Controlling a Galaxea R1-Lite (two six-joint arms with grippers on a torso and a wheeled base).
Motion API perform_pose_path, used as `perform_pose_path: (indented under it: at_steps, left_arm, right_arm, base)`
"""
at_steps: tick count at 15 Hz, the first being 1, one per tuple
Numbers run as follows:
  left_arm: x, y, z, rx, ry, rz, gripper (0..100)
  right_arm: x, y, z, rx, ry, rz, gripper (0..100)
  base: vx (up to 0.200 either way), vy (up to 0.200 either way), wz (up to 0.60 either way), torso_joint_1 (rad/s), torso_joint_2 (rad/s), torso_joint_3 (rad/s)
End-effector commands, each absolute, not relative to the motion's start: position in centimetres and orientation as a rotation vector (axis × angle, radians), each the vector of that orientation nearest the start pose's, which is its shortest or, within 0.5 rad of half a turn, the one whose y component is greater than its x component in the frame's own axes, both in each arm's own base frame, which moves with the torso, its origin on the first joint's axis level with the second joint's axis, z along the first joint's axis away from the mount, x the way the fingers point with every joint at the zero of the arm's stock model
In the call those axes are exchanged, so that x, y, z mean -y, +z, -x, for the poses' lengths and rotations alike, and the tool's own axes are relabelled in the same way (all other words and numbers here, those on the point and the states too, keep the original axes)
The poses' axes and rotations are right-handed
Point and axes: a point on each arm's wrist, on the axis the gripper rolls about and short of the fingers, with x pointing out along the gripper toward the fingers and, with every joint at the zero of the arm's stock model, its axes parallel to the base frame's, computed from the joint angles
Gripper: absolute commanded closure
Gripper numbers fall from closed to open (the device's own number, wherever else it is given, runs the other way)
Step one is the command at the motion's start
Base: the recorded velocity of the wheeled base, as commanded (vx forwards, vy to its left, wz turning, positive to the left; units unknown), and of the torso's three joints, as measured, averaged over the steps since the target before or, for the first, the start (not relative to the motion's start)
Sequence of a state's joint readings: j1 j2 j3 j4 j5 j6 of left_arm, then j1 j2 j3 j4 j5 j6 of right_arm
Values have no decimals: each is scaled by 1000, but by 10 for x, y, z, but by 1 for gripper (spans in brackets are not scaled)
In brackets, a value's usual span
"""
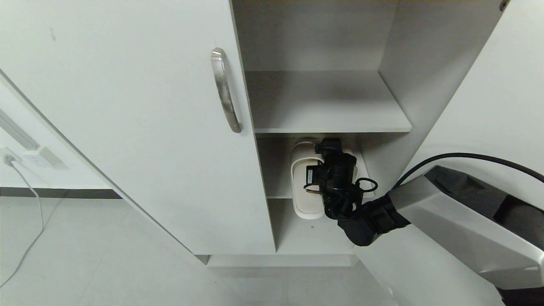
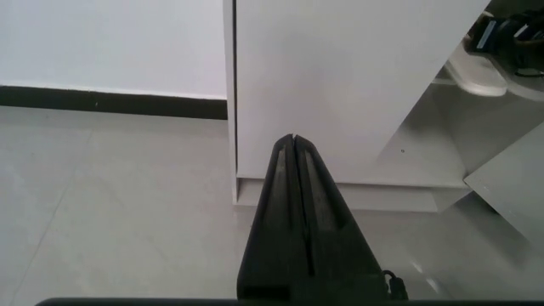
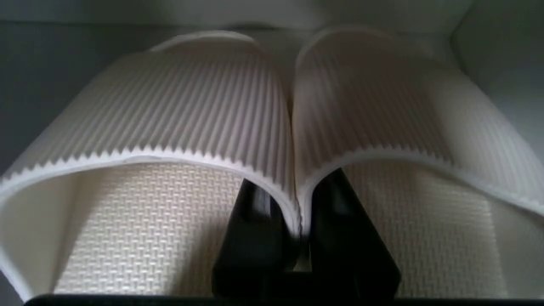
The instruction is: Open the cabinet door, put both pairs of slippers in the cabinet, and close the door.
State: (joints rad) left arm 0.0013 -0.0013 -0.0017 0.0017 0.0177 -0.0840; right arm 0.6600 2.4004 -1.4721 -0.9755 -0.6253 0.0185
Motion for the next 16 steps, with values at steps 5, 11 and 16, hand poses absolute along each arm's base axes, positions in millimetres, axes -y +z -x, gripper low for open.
perform_pose_path:
  at_steps: [5,11,16]
  left_arm:
    - [-1,76,23,1,31,84,100]
    - [-1,76,23,1,31,84,100]
    - [-1,76,23,1,31,84,100]
  right_arm:
    - [-290,107,-415,45,10,-51,100]
    - [-290,108,-416,43,10,-52,0]
    - [-285,105,-404,15,15,-31,0]
  base:
    - [0,0,0,0,0,0]
    - [0,0,0,0,0,0]
    - [0,0,0,0,0,0]
